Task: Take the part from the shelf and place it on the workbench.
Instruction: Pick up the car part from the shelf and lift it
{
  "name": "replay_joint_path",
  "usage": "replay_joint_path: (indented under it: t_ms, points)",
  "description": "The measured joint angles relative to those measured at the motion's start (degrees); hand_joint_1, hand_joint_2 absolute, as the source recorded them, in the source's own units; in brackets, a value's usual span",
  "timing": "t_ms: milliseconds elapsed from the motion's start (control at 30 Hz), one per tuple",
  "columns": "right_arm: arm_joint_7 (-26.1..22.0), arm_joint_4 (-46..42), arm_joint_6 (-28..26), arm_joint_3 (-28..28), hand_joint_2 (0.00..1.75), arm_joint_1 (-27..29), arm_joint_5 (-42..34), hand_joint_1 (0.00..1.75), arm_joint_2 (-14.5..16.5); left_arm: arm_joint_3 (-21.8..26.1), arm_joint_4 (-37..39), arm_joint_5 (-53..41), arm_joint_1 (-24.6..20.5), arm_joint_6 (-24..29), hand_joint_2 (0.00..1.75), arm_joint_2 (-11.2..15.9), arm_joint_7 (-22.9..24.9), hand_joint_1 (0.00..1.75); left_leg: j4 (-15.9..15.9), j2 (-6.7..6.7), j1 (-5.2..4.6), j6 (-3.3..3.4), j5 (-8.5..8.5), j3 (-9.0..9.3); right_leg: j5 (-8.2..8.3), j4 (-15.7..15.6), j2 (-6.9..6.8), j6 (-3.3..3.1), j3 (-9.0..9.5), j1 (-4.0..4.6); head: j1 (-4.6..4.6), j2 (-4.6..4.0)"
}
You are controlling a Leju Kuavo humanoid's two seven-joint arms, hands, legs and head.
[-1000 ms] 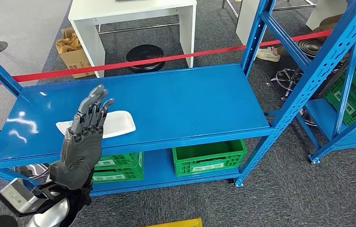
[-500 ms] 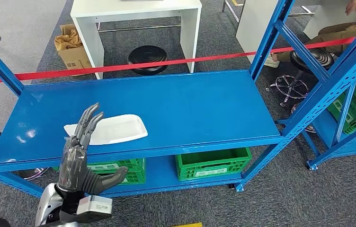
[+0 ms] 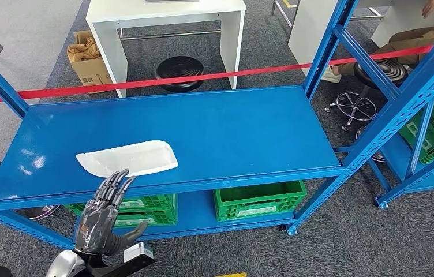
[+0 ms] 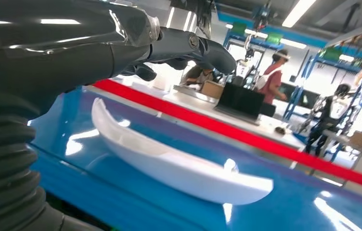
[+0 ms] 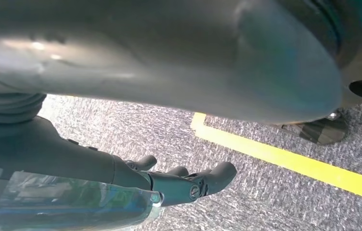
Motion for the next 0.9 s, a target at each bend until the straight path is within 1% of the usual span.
replay_joint_path:
  t_ms: [233,400,467,633,800,900]
  points:
    - [-0.05,0.0,0.0,-0.06,0.0,0.04,0.15,0.0,-0.13,0.58,1.75,-0.77,-0.02,0.05,1.75,-0.23,0.64,0.0,-0.03,0.0,0.01,-0.05,-0.03,0.0,-0.03,0.01,0.0,-0.03,-0.01,0.0,0.02,0.0]
    - [-0.34,0.0,0.0,-0.04,0.0,0.22,1.44,0.0,-0.32,2.02,3.2,-6.65,-0.62,1.33,1.75,-0.21,3.38,0.0,-0.03,-0.01,0.01,-0.05,-0.03,0.01,-0.03,0.0,-0.02,-0.03,-0.03,0.0,0.01,0.0]
    - [-0.56,0.0,0.0,-0.03,0.0,0.31,1.83,0.0,-0.4,2.65,4.86,-8.08,-2.22,1.76,1.75,-0.2,3.56,0.0,-0.03,-0.04,0.01,-0.06,-0.03,0.01,-0.03,0.0,-0.06,-0.03,-0.02,0.0,0.01,0.0]
    - [-1.42,0.0,-0.02,0.01,0.0,0.34,2.24,0.0,-0.52,3.29,10.37,-9.14,-8.56,2.51,1.75,-0.28,3.42,0.0,-0.03,-0.03,0.01,-0.07,0.0,0.05,-0.01,0.02,-0.06,-0.02,0.04,0.0,0.02,0.0]
    - [-1.77,0.01,-0.04,0.01,0.0,0.37,2.52,0.0,-0.56,3.29,13.72,-9.02,-12.08,3.15,1.75,-0.54,3.41,0.0,-0.02,-0.02,0.01,-0.07,0.0,0.07,-0.01,0.02,-0.05,-0.02,0.03,0.0,0.02,0.0]
    - [-2.21,0.02,-0.11,0.03,0.0,0.33,2.85,0.0,-0.56,3.22,16.4,-7.76,-15.02,3.61,1.75,-0.58,3.37,0.0,-0.02,-0.03,0.01,-0.07,-0.01,0.06,-0.01,0.02,-0.06,-0.02,0.02,-0.01,0.01,0.0]
